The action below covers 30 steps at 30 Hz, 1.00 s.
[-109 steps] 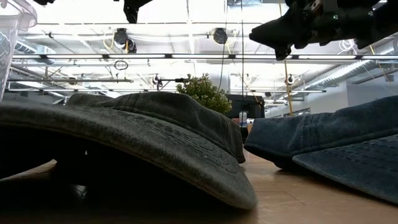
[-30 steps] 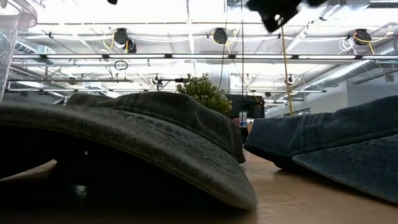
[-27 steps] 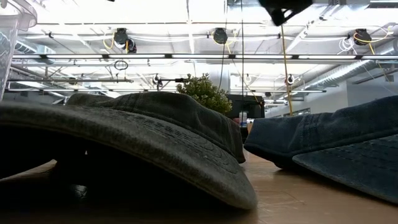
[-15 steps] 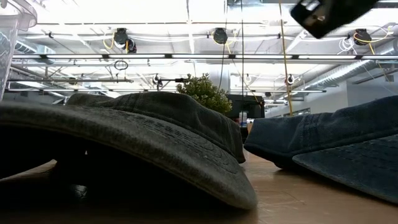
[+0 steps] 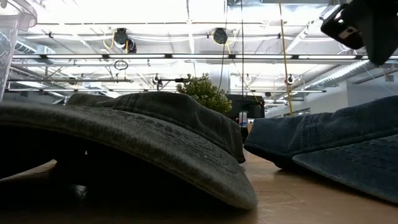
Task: Pick & Place hat
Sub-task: Put the blue cap into the transparent bin
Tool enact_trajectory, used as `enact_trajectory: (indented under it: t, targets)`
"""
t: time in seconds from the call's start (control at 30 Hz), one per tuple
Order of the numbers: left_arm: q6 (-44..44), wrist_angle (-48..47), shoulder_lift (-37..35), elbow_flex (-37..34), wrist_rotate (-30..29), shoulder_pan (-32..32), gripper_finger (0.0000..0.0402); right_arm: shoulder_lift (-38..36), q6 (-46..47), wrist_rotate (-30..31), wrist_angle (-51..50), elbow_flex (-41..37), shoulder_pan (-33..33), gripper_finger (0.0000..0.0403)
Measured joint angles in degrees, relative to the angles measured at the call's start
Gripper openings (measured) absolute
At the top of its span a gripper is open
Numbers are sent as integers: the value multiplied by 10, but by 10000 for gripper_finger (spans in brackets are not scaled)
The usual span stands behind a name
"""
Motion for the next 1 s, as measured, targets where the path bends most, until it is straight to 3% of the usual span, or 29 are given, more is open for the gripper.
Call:
enact_trajectory:
  t: [0.43, 0.6, 0.7, 1.0]
  targets:
    - [-91, 6, 66, 0, -5, 1, 136, 69, 66, -28, 28, 0, 34, 181]
    - [-97, 35, 82, 0, -6, 1, 136, 79, 87, -3, 5, 0, 33, 179]
    - [-109, 54, 83, 0, -6, 0, 136, 80, 71, 29, 0, 0, 32, 172]
    - [-89, 96, 83, 0, -6, -4, 136, 80, 53, 28, -16, -1, 18, 128]
